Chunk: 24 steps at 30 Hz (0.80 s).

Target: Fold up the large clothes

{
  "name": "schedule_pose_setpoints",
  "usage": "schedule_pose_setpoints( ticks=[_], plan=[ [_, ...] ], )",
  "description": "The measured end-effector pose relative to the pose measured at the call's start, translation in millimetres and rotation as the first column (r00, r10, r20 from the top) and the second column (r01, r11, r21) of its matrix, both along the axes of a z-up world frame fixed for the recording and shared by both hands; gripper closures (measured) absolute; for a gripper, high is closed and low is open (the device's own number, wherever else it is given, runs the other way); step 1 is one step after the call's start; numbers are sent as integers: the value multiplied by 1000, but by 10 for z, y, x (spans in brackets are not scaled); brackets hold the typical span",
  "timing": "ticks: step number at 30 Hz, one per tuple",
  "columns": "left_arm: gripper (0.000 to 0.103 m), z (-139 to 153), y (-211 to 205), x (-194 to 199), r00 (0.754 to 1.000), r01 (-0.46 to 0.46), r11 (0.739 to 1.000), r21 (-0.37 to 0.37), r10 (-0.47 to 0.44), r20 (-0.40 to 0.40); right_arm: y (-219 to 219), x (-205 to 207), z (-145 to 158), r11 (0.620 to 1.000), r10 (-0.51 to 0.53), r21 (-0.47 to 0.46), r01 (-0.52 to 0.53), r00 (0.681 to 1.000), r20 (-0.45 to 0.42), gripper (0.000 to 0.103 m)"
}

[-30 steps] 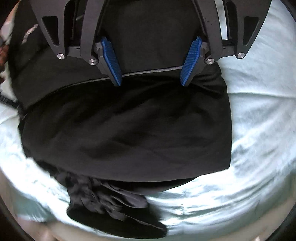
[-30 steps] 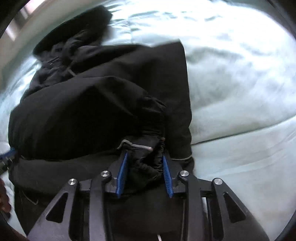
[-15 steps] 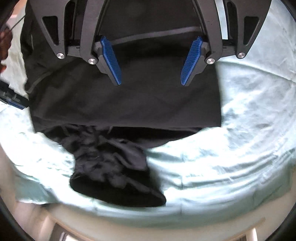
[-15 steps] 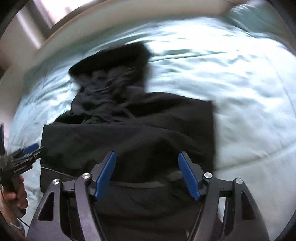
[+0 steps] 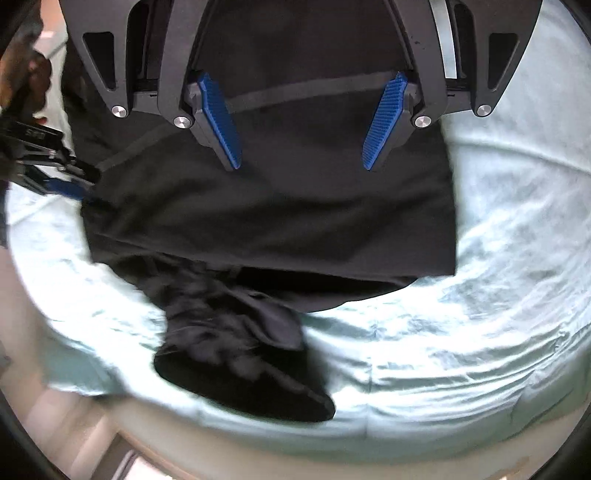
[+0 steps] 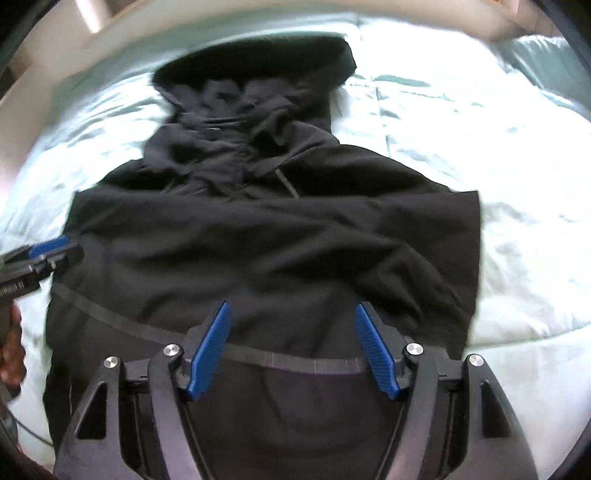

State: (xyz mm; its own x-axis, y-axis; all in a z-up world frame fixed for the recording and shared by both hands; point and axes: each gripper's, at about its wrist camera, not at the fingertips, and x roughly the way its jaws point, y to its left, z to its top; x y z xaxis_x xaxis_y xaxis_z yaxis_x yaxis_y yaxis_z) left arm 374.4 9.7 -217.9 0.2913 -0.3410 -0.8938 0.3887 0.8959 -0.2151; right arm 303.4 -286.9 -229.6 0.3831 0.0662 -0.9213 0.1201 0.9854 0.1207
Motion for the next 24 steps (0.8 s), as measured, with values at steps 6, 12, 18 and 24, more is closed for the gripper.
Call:
schedule_pose_setpoints(
  ticks=[6,12,18,24],
  plan=[
    [33,-352,304,-369,994,-14,999,36,18,-110,54,-343,-433,998,-18,-66,10,994,-109,43],
    [33,-357,217,-324,998,22,996,91,-16,-66,-3,-192,-431,1000,-4,-23,0,990,-139,43],
    [33,217,154,306,996,7,999,36,-10,84,-352,350,254,1000,-23,23,21,998,57,43],
    [33,270,-278,1496,983,-35,999,20,31,179,-631,1521,433,996,-84,19,82,979,184,43]
  ],
)
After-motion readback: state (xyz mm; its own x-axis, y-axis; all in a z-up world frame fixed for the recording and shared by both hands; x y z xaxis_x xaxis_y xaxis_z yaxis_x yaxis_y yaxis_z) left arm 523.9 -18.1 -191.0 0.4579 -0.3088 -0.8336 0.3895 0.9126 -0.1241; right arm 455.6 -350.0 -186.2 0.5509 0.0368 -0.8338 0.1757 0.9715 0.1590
